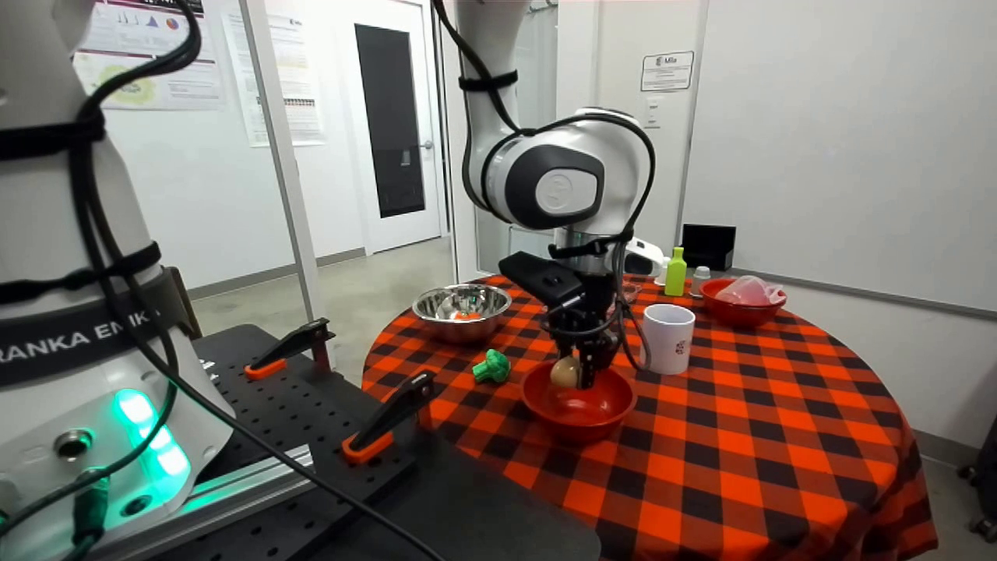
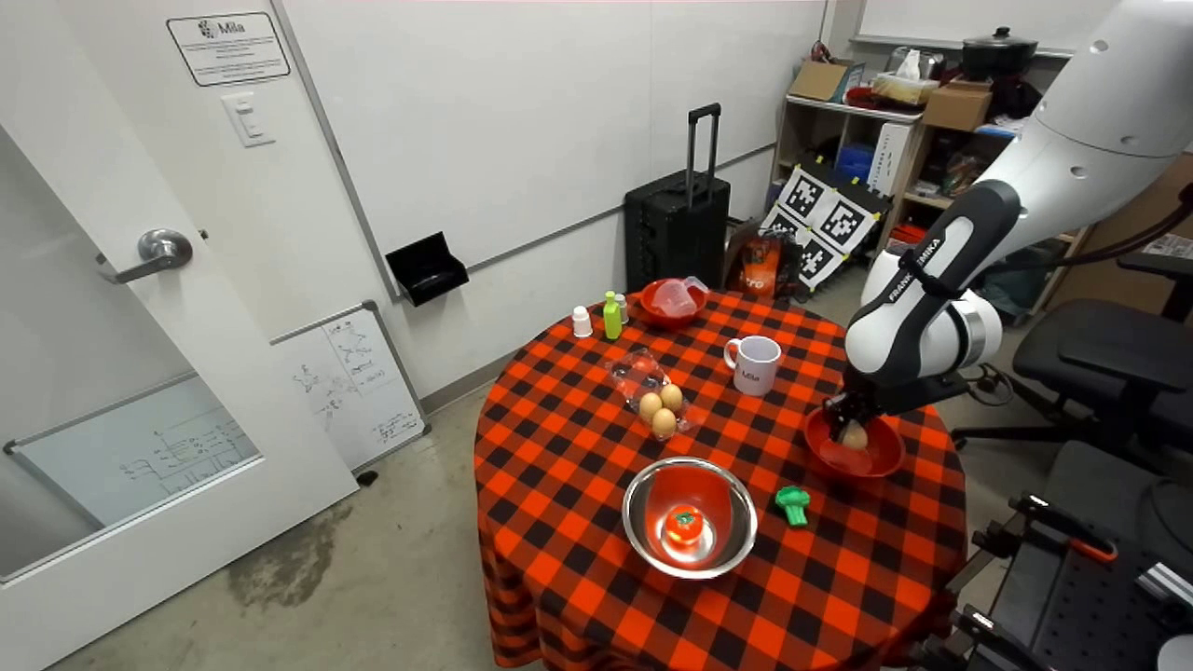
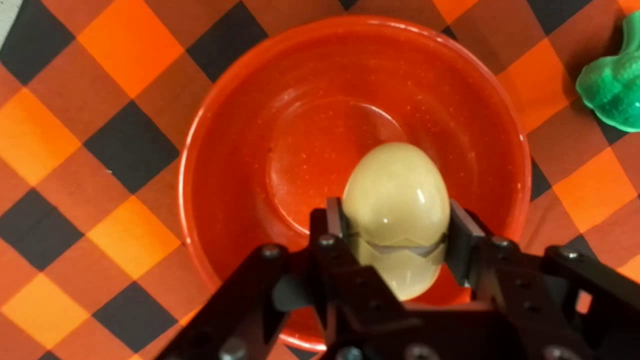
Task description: Put the egg, broccoli and tomato plush in the orange bowl
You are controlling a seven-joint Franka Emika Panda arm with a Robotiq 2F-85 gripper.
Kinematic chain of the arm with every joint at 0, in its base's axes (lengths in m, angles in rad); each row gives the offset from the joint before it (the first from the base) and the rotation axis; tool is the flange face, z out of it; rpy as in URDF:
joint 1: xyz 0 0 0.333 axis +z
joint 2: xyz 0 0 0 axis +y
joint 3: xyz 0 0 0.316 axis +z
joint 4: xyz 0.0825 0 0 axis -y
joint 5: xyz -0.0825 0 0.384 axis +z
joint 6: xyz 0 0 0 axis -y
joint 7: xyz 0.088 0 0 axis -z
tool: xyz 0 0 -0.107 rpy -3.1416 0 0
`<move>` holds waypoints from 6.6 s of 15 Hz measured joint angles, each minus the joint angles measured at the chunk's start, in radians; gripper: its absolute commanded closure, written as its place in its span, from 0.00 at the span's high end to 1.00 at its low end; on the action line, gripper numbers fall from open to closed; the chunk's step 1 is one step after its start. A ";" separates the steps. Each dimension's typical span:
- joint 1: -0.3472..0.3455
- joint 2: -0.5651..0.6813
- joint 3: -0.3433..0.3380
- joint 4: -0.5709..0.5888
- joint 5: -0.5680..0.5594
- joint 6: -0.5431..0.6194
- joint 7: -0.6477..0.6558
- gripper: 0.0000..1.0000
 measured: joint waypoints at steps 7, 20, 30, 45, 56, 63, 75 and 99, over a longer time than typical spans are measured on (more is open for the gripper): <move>-0.096 0.110 0.060 0.072 0.000 -0.004 -0.050 0.23; -0.112 0.163 0.080 0.142 0.000 -0.035 -0.066 1.00; 0.085 -0.010 -0.003 0.043 -0.002 -0.030 0.002 1.00; 0.279 -0.102 0.039 -0.069 0.019 -0.027 0.129 1.00; 0.388 -0.097 0.039 -0.086 0.125 -0.010 0.372 1.00; 0.379 -0.090 0.029 -0.103 0.154 -0.008 0.387 1.00; 0.222 -0.010 0.084 -0.080 0.155 0.011 0.305 1.00; 0.097 0.122 0.171 0.037 0.155 0.011 0.188 0.53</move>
